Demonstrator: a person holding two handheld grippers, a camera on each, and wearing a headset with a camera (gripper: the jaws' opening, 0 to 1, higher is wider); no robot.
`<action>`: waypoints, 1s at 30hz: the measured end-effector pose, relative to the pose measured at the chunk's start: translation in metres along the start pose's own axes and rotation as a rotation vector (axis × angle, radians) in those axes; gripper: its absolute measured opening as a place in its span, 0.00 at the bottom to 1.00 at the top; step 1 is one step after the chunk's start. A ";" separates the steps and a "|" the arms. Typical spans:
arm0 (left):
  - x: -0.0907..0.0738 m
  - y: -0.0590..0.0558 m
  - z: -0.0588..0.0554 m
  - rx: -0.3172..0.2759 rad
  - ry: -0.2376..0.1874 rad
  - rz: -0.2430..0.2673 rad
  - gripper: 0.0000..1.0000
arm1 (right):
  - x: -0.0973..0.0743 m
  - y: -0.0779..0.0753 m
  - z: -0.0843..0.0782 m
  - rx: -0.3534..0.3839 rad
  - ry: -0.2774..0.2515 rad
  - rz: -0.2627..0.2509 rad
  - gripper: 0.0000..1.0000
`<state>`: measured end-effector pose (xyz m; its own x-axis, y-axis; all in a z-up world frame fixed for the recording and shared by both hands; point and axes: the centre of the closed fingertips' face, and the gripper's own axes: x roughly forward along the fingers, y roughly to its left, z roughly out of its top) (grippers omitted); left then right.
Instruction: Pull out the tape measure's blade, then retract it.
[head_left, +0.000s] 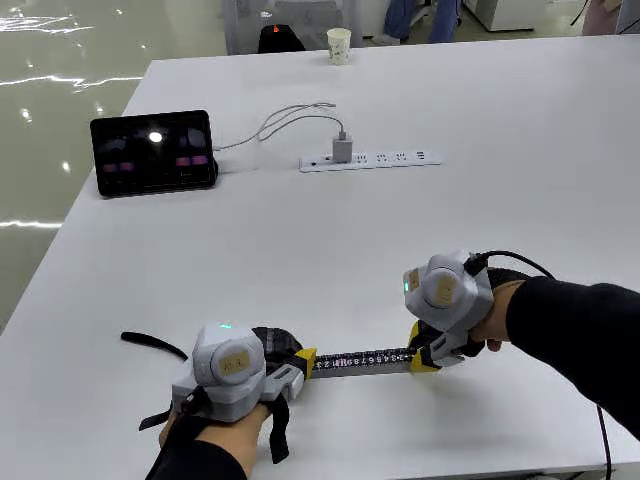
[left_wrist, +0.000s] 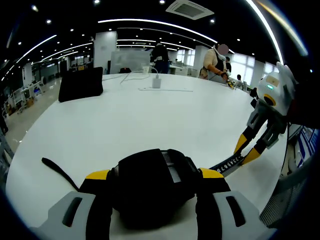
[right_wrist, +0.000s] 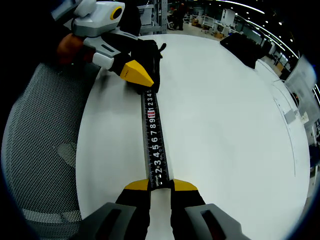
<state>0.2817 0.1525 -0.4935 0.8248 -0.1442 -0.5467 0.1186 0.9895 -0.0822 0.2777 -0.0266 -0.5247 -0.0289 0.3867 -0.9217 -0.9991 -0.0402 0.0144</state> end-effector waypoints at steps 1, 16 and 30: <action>0.000 0.000 0.000 0.000 0.000 0.000 0.63 | 0.000 0.000 0.000 -0.001 0.000 0.000 0.11; 0.001 0.000 0.000 0.001 0.000 -0.001 0.63 | 0.002 0.000 0.004 -0.003 -0.004 0.001 0.11; 0.001 -0.002 -0.001 0.001 0.000 -0.002 0.63 | 0.004 0.000 0.008 -0.005 -0.002 0.003 0.11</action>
<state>0.2817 0.1505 -0.4941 0.8245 -0.1458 -0.5467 0.1205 0.9893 -0.0821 0.2773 -0.0181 -0.5252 -0.0322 0.3885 -0.9209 -0.9988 -0.0463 0.0154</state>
